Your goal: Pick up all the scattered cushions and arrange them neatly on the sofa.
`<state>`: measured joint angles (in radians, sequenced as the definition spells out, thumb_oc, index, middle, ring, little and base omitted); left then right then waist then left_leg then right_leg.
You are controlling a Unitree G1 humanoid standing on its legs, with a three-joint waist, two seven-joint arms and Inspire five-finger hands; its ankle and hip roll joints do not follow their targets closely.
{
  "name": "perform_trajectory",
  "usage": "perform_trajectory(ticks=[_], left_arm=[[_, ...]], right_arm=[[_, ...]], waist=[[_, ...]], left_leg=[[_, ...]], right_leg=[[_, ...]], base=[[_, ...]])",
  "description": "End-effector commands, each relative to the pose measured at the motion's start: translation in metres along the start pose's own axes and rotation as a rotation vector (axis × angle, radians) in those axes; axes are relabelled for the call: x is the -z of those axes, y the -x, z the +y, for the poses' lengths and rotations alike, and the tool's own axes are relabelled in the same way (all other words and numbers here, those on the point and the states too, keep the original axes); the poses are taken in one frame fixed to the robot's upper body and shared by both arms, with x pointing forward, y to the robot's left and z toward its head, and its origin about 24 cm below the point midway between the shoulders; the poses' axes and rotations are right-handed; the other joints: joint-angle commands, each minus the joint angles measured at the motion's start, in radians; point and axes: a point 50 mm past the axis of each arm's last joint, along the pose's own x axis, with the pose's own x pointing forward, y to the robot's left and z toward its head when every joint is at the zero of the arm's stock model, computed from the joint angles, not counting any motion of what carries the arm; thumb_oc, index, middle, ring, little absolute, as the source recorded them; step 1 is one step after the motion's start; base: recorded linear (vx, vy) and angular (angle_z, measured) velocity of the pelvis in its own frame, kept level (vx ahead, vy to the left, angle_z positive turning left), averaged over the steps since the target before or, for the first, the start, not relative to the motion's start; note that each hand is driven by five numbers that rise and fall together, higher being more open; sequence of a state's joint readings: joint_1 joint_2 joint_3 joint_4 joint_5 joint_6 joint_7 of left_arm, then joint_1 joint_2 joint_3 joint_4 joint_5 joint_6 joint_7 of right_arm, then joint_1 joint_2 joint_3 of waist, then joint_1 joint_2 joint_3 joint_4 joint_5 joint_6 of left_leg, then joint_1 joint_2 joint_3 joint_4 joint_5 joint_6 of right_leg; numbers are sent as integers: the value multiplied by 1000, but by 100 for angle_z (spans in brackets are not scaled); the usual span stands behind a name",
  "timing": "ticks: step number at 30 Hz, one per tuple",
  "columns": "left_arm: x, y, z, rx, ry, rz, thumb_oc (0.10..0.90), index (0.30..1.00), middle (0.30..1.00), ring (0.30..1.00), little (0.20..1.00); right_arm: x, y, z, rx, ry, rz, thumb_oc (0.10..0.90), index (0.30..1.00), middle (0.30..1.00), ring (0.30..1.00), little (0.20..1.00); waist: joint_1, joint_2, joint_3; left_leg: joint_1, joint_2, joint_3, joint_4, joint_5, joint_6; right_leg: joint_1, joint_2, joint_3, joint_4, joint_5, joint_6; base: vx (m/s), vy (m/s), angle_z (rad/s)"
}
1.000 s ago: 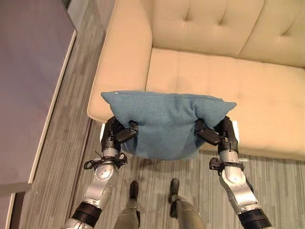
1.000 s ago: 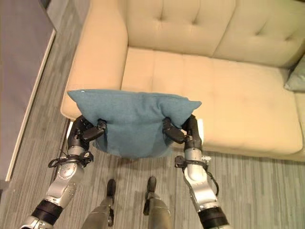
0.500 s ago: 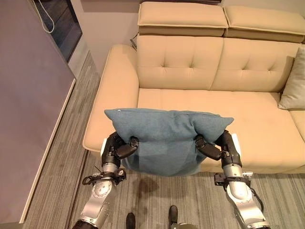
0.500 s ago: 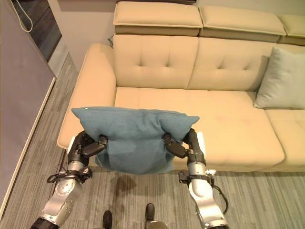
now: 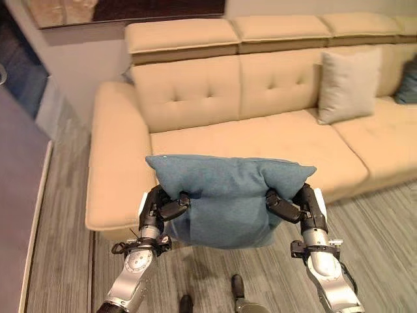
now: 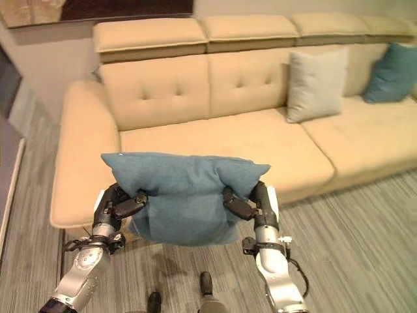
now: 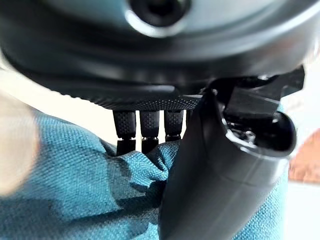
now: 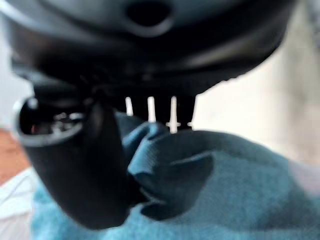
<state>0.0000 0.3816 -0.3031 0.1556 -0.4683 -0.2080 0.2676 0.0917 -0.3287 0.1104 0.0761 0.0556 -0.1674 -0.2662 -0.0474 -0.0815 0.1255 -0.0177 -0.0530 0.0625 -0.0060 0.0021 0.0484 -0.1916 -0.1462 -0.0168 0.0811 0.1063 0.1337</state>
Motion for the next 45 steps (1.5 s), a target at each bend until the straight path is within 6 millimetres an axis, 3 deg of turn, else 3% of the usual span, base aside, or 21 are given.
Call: perform_trajectory(ticks=[1,4,9,10,12,16,20,23,26,29,33,34,35,36,38,43,45], left_arm=[[-60,-10,-28,160,58,-322,400,300,300,300,300],[-56,-7,-25,154,61,-307,400,300,300,300,300],[-52,-6,-30,174,90,-293,400,300,300,300,300],[-53,-7,-37,194,116,-291,400,300,300,300,300],[-55,-9,-43,206,135,-296,400,300,300,300,300],[-59,-11,-46,207,148,-309,400,300,300,300,300],[-58,-12,-47,212,146,-306,400,300,300,300,300],[-55,-12,-48,222,125,-287,400,300,300,300,300],[-54,-12,-46,217,120,-282,400,300,300,300,300],[-50,-7,-40,201,119,-267,400,300,300,300,300],[-49,-7,-36,194,98,-262,400,300,300,300,300],[-51,-8,-33,191,87,-269,400,300,300,300,300],[-51,-8,-33,191,86,-269,400,300,300,300,300],[-53,-8,-31,187,78,-276,400,300,300,300,300],[-53,-8,-29,176,76,-281,400,300,300,300,300],[-51,-6,-27,168,86,-273,400,300,300,300,300],[-49,-5,-27,165,97,-266,400,300,300,300,300]], right_arm=[[-68,-23,15,-80,-98,-344,400,300,300,300,300],[-67,-23,18,-102,-90,-341,400,300,300,300,300],[-65,-21,9,-82,-59,-336,400,300,300,300,300],[-63,-19,1,-49,-52,-334,400,300,300,300,300],[-64,-20,-3,-28,-42,-340,400,300,300,300,300],[-66,-22,-6,-11,-39,-346,400,300,300,300,300],[-66,-24,-5,-15,-41,-341,400,300,300,300,300],[-65,-24,-6,-14,-43,-334,400,300,300,300,300],[-63,-25,-4,-8,-56,-321,400,300,300,300,300],[-62,-24,3,-29,-64,-316,400,300,300,300,300],[-63,-24,11,-50,-74,-319,400,300,300,300,300],[-64,-25,14,-67,-75,-326,400,300,300,300,300],[-65,-25,14,-67,-75,-326,400,300,300,300,300],[-67,-26,17,-80,-77,-334,400,300,300,300,300],[-69,-26,21,-90,-92,-341,400,300,300,300,300],[-70,-27,25,-105,-91,-342,400,300,300,300,300],[-70,-28,25,-107,-91,-342,400,300,300,300,300]], waist=[[46,45,-47],[62,52,-47],[52,44,-66],[41,43,-71],[37,40,-57],[36,39,-36],[46,27,-33],[56,33,-43],[77,39,-42],[93,38,-61],[102,22,-72],[97,25,-72],[99,24,-72],[87,33,-55],[81,48,-45],[84,65,-52],[80,65,-54]], left_leg=[[15,53,-57,28,-96,-54],[41,64,-18,12,-105,-57],[54,67,-33,15,-110,-78],[36,91,-47,69,-121,-109],[-8,104,-50,156,-122,-131],[-94,125,-49,311,-83,-152],[-165,89,-38,308,-106,-128],[-214,51,20,192,-44,-107],[-271,45,63,178,5,-114],[-225,40,46,130,-5,-92],[-163,30,57,94,-27,-62],[-127,27,62,80,-43,-44],[-126,26,63,79,-43,-44],[-103,29,59,79,-53,-27],[-85,33,59,78,-64,-17],[-31,38,50,33,-80,-19],[-9,38,36,18,-85,-25]], right_leg=[[39,31,-93,136,-94,67],[31,-20,-218,79,-67,58],[92,16,-215,-26,-78,34],[130,37,-232,-57,-98,11],[153,39,-253,-67,-110,-4],[176,42,-270,-74,-121,-27],[205,45,-266,-102,-131,-29],[230,70,-259,-120,-145,-28],[252,95,-240,-124,-166,-30],[273,102,-227,-110,-193,-28],[264,77,-210,-16,-215,-7],[229,49,-209,81,-190,21],[226,47,-207,87,-194,22],[174,28,-201,207,-150,47],[121,11,-204,293,-127,61],[106,-38,-257,175,-146,37],[85,-37,-238,100,-122,36]], base=[[-2,8,-65],[55,-75,-57],[123,-152,0],[106,-244,29],[68,-237,50],[23,-87,33],[126,-62,0],[166,22,3],[171,44,-5],[234,76,-26],[195,112,-33],[158,122,5],[137,150,4],[56,102,5],[64,100,5],[130,-13,16],[143,-85,6]])
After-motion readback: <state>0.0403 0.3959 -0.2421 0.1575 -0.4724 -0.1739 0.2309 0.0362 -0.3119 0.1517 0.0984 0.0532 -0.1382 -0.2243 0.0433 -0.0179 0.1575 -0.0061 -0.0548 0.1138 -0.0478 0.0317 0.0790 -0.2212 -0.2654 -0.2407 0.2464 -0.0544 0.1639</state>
